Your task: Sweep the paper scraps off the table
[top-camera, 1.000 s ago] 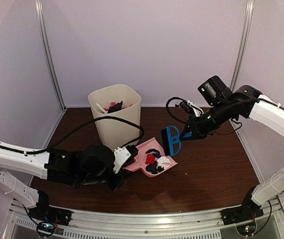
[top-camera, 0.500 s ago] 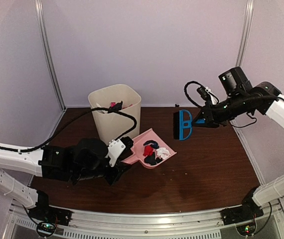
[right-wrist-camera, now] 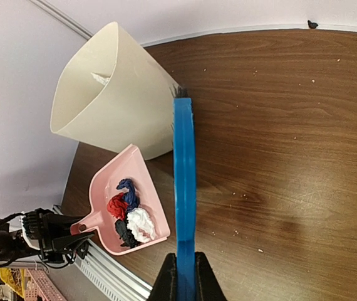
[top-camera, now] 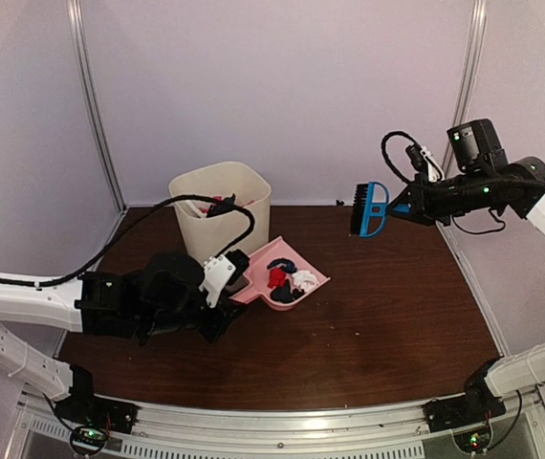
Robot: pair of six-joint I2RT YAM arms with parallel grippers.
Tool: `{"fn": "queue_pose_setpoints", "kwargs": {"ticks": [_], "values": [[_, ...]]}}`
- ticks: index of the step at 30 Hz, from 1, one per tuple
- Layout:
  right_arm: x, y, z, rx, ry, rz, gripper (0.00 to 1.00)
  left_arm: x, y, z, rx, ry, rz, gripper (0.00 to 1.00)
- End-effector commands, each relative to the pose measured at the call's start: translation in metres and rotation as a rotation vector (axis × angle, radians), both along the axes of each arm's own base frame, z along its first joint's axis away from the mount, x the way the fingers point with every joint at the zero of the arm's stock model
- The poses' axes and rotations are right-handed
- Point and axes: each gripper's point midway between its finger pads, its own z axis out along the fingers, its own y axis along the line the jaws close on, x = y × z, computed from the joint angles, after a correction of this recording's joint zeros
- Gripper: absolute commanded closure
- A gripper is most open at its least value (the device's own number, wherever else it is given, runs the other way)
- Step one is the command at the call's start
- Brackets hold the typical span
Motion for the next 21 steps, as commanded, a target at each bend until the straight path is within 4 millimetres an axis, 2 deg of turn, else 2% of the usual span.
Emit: {"fn": "queue_pose_setpoints", "kwargs": {"ticks": [1, 10, 15, 21], "values": [[0.019, -0.017, 0.015, 0.018, -0.077, -0.113, 1.00, 0.007, -0.008, 0.044, -0.105, -0.037, 0.000, 1.00], [0.036, -0.025, -0.010, 0.019, -0.046, -0.166, 1.00, 0.017, -0.016, 0.080, -0.111, -0.033, 0.021, 1.00], [0.045, -0.041, -0.040, -0.048, -0.027, -0.239, 1.00, 0.025, -0.019, 0.099, -0.124, -0.038, 0.045, 1.00], [0.050, -0.045, -0.060, -0.060, -0.011, -0.266, 1.00, 0.031, -0.016, 0.122, -0.125, -0.042, 0.064, 1.00]]}}
